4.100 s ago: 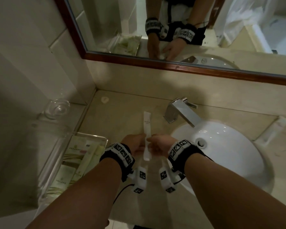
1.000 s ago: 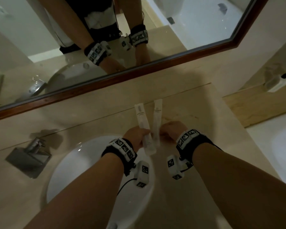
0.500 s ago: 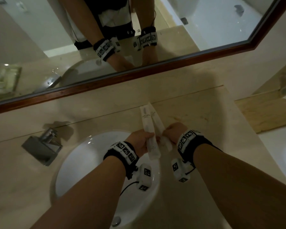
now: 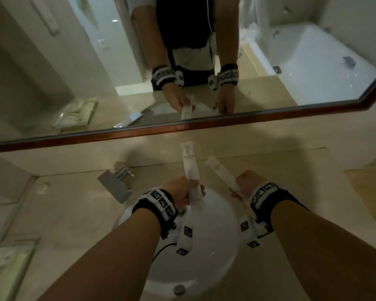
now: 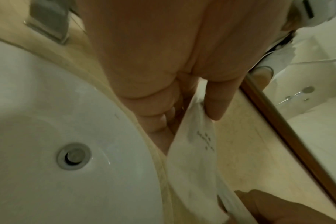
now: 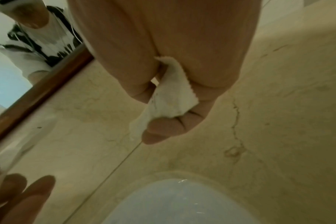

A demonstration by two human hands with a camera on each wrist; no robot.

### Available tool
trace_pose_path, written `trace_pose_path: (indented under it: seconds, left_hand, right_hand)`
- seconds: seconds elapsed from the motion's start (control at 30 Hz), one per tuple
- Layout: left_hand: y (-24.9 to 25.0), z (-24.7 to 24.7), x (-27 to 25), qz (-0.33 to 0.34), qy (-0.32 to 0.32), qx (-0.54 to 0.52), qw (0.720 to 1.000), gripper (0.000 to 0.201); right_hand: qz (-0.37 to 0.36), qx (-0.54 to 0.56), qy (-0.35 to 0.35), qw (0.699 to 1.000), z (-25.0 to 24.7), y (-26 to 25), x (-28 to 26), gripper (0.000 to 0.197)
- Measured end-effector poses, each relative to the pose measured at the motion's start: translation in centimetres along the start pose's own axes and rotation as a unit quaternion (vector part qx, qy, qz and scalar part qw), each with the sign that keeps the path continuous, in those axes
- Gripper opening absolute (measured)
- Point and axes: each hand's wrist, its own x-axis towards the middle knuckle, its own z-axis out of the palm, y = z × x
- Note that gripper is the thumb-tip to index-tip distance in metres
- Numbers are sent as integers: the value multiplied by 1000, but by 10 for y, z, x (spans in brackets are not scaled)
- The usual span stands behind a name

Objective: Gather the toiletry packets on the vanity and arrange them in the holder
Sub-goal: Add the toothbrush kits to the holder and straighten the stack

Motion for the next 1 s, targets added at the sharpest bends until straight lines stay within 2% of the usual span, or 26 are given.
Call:
trace_pose_path:
  seconds: [0.07,0.17,0.37,0.5,0.6,0.73,0.83,0.9,1.0]
  left_hand:
    - [8,-15,-12,25,7,6,1000,32]
    - [22,-51,-44,60,15,14,998,28]
    - [34,-145,-118,141,32,20,989,23]
    - [31,-218,-173,190,73,32,979,22]
    - [22,-278,-213,223,102,40,969,40]
    - [1,-348,-264,236,135,11,962,24]
    - [-24,-404,-301,248,173,1,953,27]
    - [-42,-437,-325,251,201,1,947,26]
    - [-65,-482,-354,249,244,-8,937,17]
  right_hand:
    - [-2,31,-6,999,6,-12,-8,29]
    - [-42,54,-5,998,20,-38,-36,21]
    - [-112,117,-11,987,65,-94,-112,44]
    - [-196,110,-20,974,108,-131,-170,34]
    - [-259,88,-28,962,150,-159,-213,25]
    - [-312,1,-23,950,206,-192,-262,23]
    - [-347,-85,-8,934,256,-216,-300,27]
    - [-370,-99,0,924,290,-227,-317,27]
    - [-389,-125,-24,913,338,-239,-335,30]
